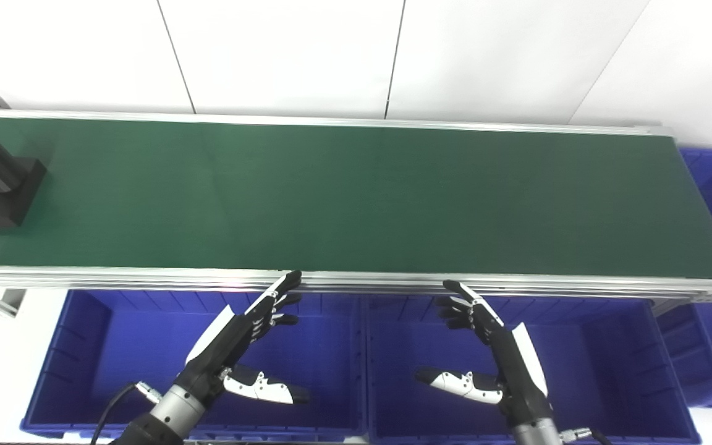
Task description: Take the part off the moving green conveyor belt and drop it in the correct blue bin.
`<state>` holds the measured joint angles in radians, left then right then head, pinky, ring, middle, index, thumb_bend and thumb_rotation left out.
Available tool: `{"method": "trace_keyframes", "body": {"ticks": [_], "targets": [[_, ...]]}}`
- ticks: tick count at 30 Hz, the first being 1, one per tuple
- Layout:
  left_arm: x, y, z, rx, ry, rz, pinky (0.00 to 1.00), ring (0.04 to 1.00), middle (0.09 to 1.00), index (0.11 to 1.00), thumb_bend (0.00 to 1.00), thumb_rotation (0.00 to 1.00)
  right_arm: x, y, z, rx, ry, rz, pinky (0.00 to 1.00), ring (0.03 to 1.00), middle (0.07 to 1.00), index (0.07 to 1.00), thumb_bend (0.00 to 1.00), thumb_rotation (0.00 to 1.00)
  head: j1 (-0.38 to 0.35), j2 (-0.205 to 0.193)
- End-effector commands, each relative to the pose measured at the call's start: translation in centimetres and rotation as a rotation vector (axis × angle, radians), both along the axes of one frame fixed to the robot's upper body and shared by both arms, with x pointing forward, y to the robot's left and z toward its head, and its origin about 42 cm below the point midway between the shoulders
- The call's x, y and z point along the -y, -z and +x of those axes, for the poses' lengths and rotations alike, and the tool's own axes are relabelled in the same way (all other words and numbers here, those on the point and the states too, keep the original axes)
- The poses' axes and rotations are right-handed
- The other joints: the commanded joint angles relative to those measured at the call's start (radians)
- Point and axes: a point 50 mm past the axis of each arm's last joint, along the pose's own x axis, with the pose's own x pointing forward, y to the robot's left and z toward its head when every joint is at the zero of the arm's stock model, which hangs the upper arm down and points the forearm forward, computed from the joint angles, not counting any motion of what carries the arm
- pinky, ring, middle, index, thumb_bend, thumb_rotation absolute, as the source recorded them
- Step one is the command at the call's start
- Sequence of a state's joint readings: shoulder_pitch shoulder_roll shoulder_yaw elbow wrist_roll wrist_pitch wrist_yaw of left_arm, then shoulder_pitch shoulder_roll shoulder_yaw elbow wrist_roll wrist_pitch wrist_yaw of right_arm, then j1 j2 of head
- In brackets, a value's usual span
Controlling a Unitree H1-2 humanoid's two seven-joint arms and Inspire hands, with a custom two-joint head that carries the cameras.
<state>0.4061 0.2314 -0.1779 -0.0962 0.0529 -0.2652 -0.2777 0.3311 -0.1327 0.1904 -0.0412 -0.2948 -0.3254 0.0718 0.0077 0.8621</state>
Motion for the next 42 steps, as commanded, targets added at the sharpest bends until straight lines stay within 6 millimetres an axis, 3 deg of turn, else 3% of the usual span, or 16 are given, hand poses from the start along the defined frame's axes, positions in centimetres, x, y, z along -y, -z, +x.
{"method": "trace_keyframes", "body": {"ticks": [1, 9, 15, 18, 23, 30, 42], "targets": [[0.0, -1.0, 0.3, 0.058, 0.001, -0.013, 0.82, 0.931, 0.980, 0.978, 0.88, 0.19, 0.0, -0.9, 0.3, 0.032, 0.009, 0.013, 0.69, 0.735, 0.769, 0.868, 0.80, 0.38, 0.001, 0.001], [0.0, -1.0, 0.3, 0.060, 0.004, -0.009, 0.82, 0.936, 0.985, 0.981, 0.88, 0.19, 0.0, -0.9, 0.3, 0.030, 0.004, 0.012, 0.70, 0.743, 0.777, 0.874, 0.80, 0.37, 0.002, 0.001], [0.3, -0.8, 0.4, 0.057, -0.001, -0.023, 0.81, 0.933, 0.984, 0.976, 0.88, 0.18, 0.2, -0.8, 0.4, 0.047, 0.002, 0.003, 0.66, 0.724, 0.771, 0.871, 0.79, 0.37, 0.056, -0.020], [0.6, -0.5, 0.3, 0.055, -0.001, -0.024, 0.81, 0.930, 0.982, 0.974, 0.89, 0.18, 0.5, -0.6, 0.3, 0.045, 0.000, 0.005, 0.65, 0.718, 0.772, 0.873, 0.79, 0.37, 0.106, -0.037], [1.5, -0.1, 0.1, 0.055, -0.008, -0.031, 0.80, 0.921, 0.975, 0.963, 0.90, 0.17, 1.4, -0.6, 0.2, 0.051, -0.006, 0.013, 0.64, 0.713, 0.770, 0.871, 0.77, 0.34, 0.252, -0.093], [2.8, 1.1, 0.1, 0.098, -0.014, -0.035, 0.79, 0.900, 0.962, 0.947, 0.91, 0.21, 2.5, -0.4, 0.0, 0.072, 0.008, 0.013, 0.65, 0.698, 0.757, 0.864, 0.74, 0.22, 0.342, -0.156], [3.6, 2.1, 0.3, 0.116, -0.027, -0.033, 0.78, 0.889, 0.942, 0.931, 0.90, 0.20, 3.4, 0.5, -0.1, 0.069, 0.025, 0.042, 0.68, 0.720, 0.763, 0.863, 0.76, 0.19, 0.325, -0.199]]}}
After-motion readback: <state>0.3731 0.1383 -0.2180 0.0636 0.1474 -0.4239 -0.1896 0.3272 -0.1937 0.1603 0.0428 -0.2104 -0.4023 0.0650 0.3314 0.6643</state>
